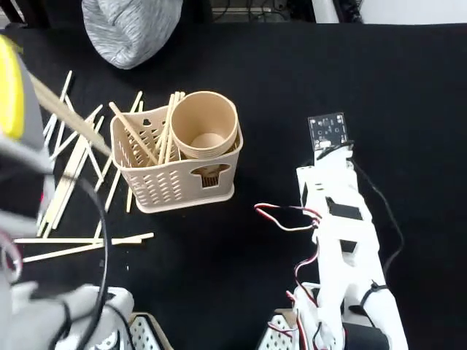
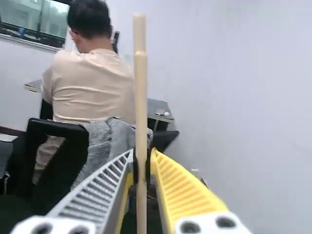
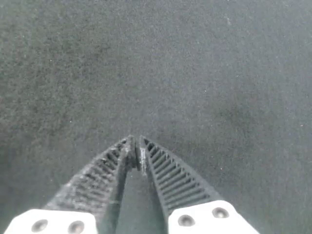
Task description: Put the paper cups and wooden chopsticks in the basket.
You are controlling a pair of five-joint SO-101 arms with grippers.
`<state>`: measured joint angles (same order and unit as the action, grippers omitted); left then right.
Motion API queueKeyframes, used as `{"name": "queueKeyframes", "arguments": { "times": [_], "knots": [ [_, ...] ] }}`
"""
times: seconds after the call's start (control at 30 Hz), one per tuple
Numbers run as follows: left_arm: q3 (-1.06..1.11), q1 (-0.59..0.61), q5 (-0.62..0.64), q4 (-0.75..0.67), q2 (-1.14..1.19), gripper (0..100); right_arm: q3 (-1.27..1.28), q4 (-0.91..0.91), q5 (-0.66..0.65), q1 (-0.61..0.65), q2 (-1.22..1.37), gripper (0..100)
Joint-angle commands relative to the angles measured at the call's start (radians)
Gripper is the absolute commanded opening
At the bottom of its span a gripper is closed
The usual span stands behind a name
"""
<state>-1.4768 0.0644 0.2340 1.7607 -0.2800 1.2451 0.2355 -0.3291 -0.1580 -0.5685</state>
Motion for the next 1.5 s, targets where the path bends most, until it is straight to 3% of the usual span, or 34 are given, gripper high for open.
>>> {"name": "queueKeyframes", "arguments": {
  "times": [0.0,0.2,0.3,0.47,0.7,0.77,1.1,1.2,1.33,1.47],
  "knots": [
    [0.332,-0.116,-0.002,0.005,-0.186,3,-0.004,-0.015,-0.008,-0.012,-0.001,1.5],
    [0.806,-0.325,-0.155,-0.109,-0.471,3,-0.004,-0.015,-0.008,-0.012,-0.001,1.5],
    [1.063,-0.302,-0.206,-0.298,-0.618,3,-0.004,-0.015,-0.008,-0.012,-0.001,1.5],
    [1.661,-0.249,-0.215,-0.773,-0.873,3,-0.004,-0.015,-0.008,-0.012,-0.001,1.5],
    [2.425,-0.182,-0.212,-1.682,-1.088,3,-0.004,-0.015,-0.008,-0.012,-0.001,1.5],
    [2.528,-0.168,-0.212,-1.786,-1.089,3,-0.004,-0.015,-0.008,-0.012,-0.001,1.5],
    [2.726,-0.142,-0.213,-1.789,-1.089,3,-0.004,-0.017,-0.008,-0.012,-0.001,1.5],
    [2.753,-0.142,-0.213,-1.775,-1.089,7,-0.004,-0.017,-0.008,-0.012,-0.001,1.5],
    [2.654,-0.142,-0.206,-1.521,-1.089,21,-0.004,-0.017,-0.008,-0.012,-0.001,1.5],
    [2.408,-0.087,-0.209,-1.189,-1.080,22,-0.004,-0.017,-0.008,-0.012,0.001,1.5]
  ]
}}
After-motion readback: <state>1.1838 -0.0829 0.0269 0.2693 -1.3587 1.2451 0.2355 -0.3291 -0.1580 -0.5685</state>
